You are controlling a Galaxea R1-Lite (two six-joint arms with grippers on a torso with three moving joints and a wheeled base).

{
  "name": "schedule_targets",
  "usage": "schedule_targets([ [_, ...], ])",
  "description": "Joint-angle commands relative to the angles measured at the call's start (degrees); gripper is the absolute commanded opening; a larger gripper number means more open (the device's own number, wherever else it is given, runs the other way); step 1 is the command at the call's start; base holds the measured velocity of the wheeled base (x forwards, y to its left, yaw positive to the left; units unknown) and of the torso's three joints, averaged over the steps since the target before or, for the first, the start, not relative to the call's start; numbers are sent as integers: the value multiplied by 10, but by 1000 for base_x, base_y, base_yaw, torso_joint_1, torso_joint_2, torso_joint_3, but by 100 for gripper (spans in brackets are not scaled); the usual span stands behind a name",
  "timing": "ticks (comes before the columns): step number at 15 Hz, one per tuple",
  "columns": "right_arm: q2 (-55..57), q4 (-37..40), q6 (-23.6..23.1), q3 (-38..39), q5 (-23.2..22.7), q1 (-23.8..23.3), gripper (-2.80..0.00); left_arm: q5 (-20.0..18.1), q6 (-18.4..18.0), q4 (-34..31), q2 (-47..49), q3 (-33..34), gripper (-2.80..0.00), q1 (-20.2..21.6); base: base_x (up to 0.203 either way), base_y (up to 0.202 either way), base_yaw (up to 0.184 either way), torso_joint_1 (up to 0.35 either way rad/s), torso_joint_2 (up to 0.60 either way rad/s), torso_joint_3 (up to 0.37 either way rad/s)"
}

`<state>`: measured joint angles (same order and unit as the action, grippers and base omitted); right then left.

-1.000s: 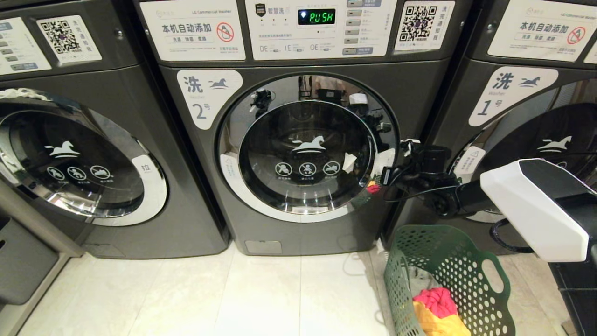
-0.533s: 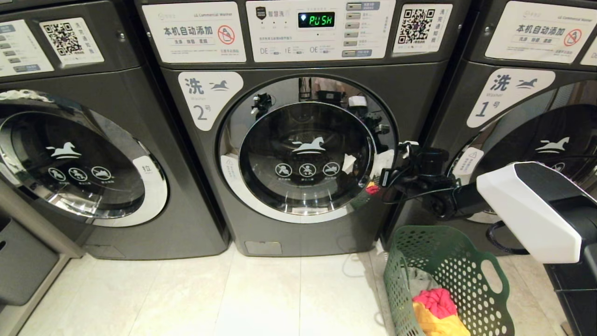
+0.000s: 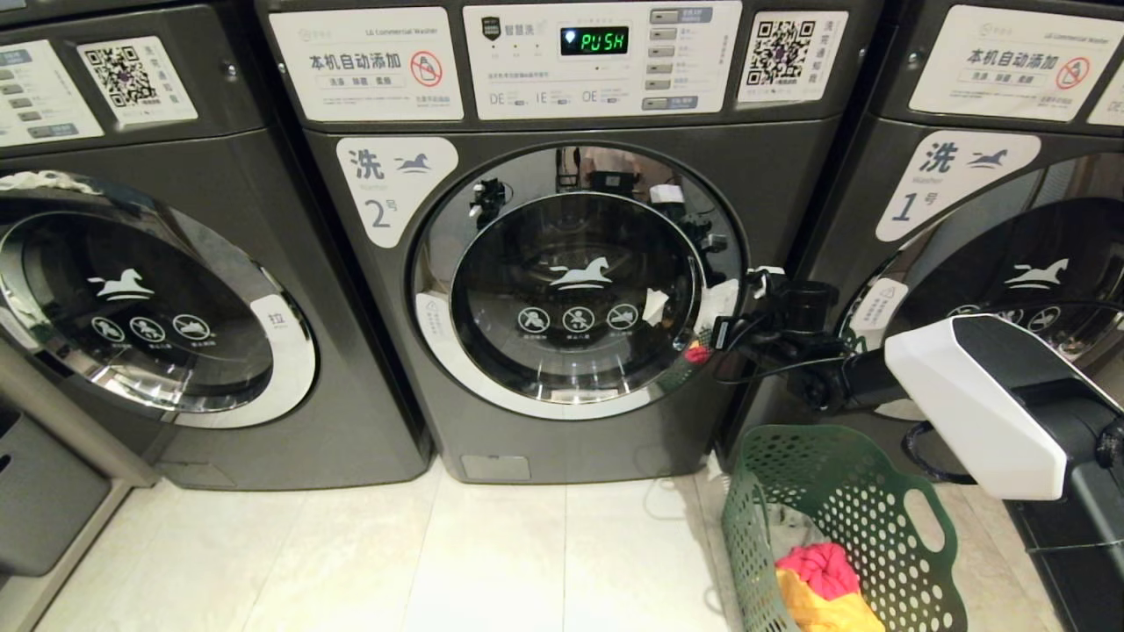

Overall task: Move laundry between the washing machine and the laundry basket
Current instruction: Press the washing machine door tightly with the right hand

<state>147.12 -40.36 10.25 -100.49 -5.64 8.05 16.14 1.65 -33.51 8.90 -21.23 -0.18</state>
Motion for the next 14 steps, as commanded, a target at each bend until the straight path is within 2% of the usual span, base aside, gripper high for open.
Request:
schedule_targets([
  [1, -36, 10, -2, 61, 0, 0, -280, 0, -11, -1, -2, 2, -280, -1, 0, 0, 0, 0, 0, 0],
  [5, -222, 71, -11, 316, -13, 5, -280, -10, -14, 1, -12, 2, -280, -2, 0, 0, 0, 5, 7, -1],
  [8, -374, 89, -16, 484, -17, 12, -280, -42, -20, -2, -17, 6, -280, -3, 0, 0, 0, 0, 0, 0],
  [10, -474, 92, -26, 578, -18, 14, -280, -62, -39, -2, -35, 25, -280, -2, 0, 0, 0, 0, 0, 0],
  [12, -579, 94, -42, 653, -17, 15, -280, -98, -67, -2, -72, 39, -280, -2, 0, 0, 0, 0, 0, 0],
  [13, -636, 95, -56, 694, -16, 15, -280, -142, -77, 4, -87, 55, -280, -2, 0, 0, 0, 0, 0, 0],
  [14, -692, 95, -73, 735, -15, 15, -280, -168, -82, 28, -89, 65, -280, -2, 0, 0, 0, 0, 0, 0],
])
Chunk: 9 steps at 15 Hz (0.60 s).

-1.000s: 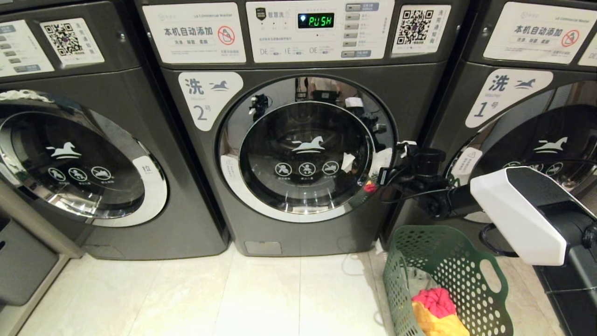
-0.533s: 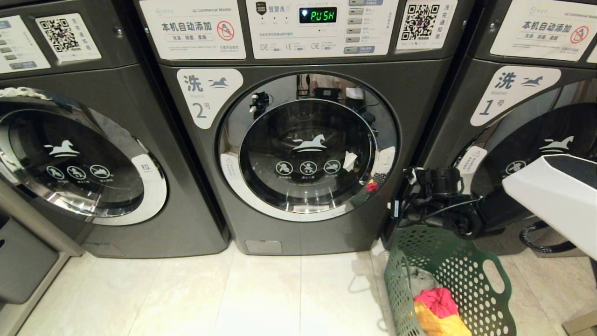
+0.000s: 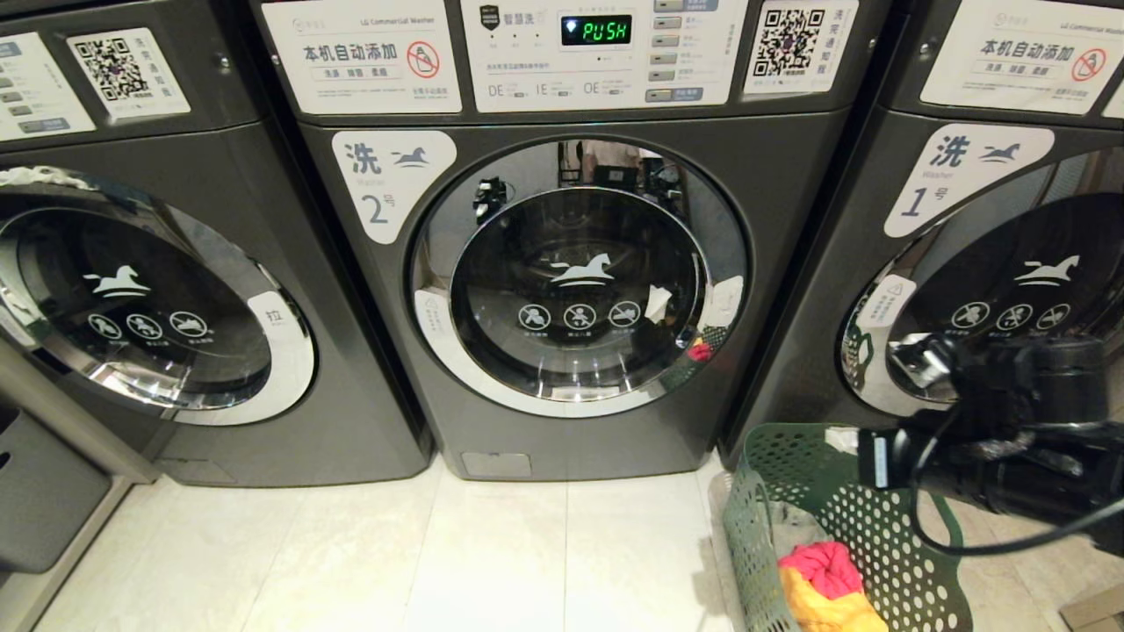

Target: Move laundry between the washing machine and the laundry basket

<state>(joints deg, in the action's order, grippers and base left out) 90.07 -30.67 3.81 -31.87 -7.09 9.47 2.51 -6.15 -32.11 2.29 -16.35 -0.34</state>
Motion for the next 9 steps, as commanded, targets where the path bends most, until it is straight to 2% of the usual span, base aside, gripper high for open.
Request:
schedule_targets([
  [1, -182, -1, -27, 94, 2, 0, -280, -40, -6, 42, -23, 31, -280, 0, 0, 0, 0, 0, 0, 0],
  [4, -349, 10, -61, 233, 25, -2, -280, -41, -5, 122, -22, 85, -280, 0, 0, 0, 0, 0, 0, 0],
  [5, -404, 30, -67, 271, 32, -3, -280, -42, -4, 125, -22, 87, -280, 0, 0, 0, 0, 0, 0, 0],
  [7, -518, 143, -74, 294, 42, -3, -280, -42, -4, 125, -22, 86, -280, 1, 0, 0, 0, 0, 0, 0],
  [9, -621, 367, -79, 276, 54, -3, -280, -42, -4, 125, -22, 87, -280, 0, 0, 0, 0, 0, 0, 0],
])
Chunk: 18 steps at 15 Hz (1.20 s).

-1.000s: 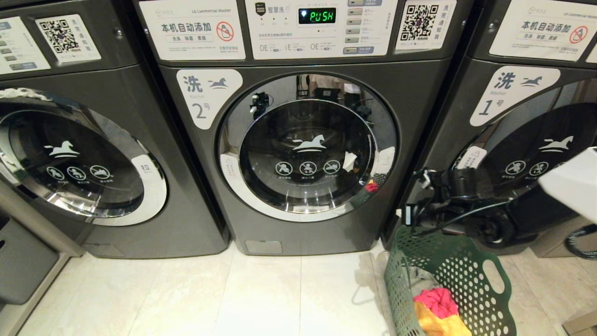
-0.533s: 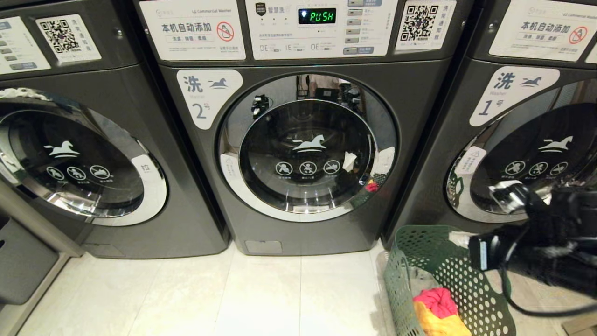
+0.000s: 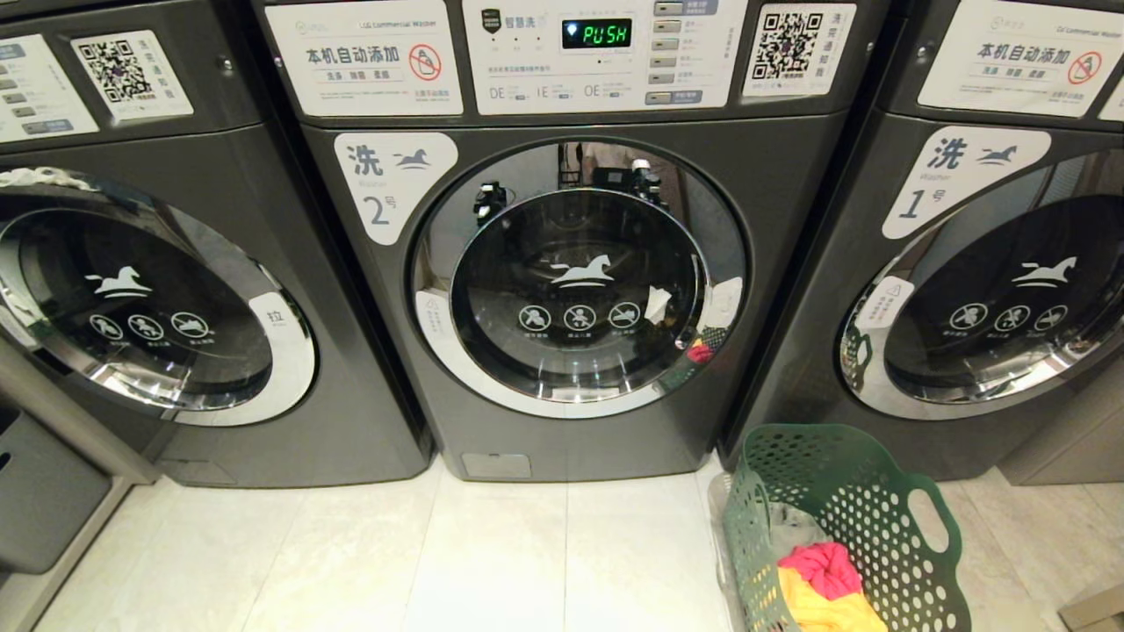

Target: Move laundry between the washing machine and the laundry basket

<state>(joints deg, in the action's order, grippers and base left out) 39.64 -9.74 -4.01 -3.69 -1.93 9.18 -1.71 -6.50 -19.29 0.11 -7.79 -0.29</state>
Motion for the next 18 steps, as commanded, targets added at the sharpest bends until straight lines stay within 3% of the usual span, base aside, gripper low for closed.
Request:
schedule_targets([
  [1, -158, 245, 0, -21, 14, -2, -280, 0, 0, -3, 0, 1, -280, 0, 0, 0, 0, 0, 0, 0],
  [3, -225, 293, 1, -35, 28, -12, -280, 0, 0, -3, 0, 1, -280, 0, 0, 0, 0, 0, 0, 0],
  [6, -238, 243, 34, -29, 56, -21, -280, -1, -1, -3, 0, 1, -280, -1, 0, 0, 0, 0, 0, 0],
  [9, -243, 251, 17, -27, 41, -111, -280, -1, 0, -3, 0, 1, -280, 0, 0, 0, 0, 0, 0, 0],
  [10, -250, 253, 6, -26, 33, -120, -280, -1, 0, -3, 0, 1, -280, -1, 0, 0, 0, 0, 0, 0],
  [14, -383, 253, -10, -25, 11, -99, -280, -4, 1, -4, 0, 1, -280, -1, 0, 0, 0, 0, 0, 0],
  [18, -395, 223, -21, -12, 6, -93, -280, -12, -1, -2, 0, 1, -280, 0, 0, 0, 0, 0, 0, 0],
])
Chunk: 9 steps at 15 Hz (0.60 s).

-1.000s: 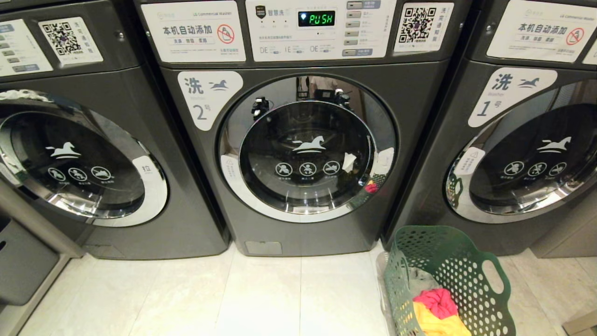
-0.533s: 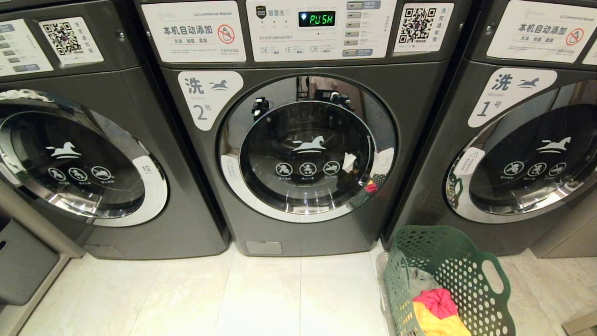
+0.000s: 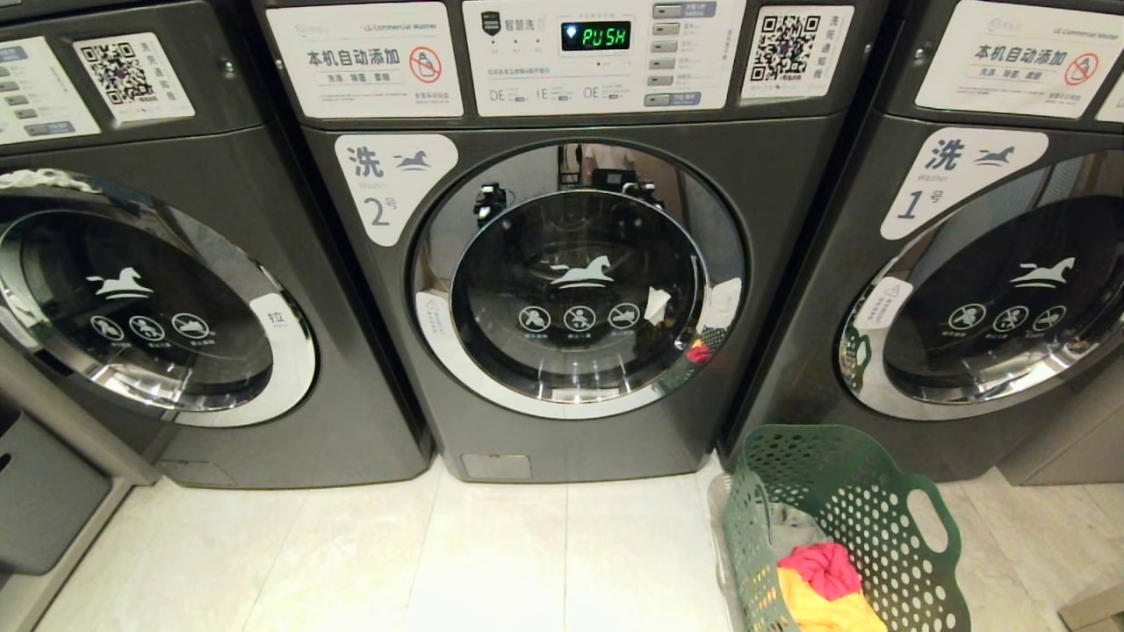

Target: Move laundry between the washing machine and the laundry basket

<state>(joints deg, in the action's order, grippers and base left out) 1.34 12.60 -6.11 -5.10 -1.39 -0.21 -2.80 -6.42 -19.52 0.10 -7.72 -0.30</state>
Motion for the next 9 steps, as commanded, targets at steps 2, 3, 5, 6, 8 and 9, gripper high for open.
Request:
schedule_targets([
  [2, -13, 0, 3, 2, 3, 1, -280, 7, 7, 2, -1, 2, -280, 0, 0, 0, 0, 0, 0, 0],
  [3, -13, 0, 6, 1, 3, 1, -280, 10, 21, 4, -1, 2, -280, 0, 0, 0, 0, 0, 0, 0],
  [5, -13, 0, 11, 2, 3, 1, -280, 10, 22, 5, -1, 4, -280, 0, 0, 0, 0, 0, 0, 0],
  [6, -13, 0, 10, 2, 3, 1, -280, 11, 21, 5, -1, 4, -280, 0, 0, 0, 0, 0, 0, 0],
  [8, -13, 0, 3, 2, 2, 1, -280, 11, 24, 6, -1, 4, -280, 0, 0, 0, 0, 0, 0, 0],
  [9, -13, 0, 1, 2, 3, 1, -280, 11, 24, 6, -1, 4, -280, 0, 0, 0, 0, 0, 0, 0],
])
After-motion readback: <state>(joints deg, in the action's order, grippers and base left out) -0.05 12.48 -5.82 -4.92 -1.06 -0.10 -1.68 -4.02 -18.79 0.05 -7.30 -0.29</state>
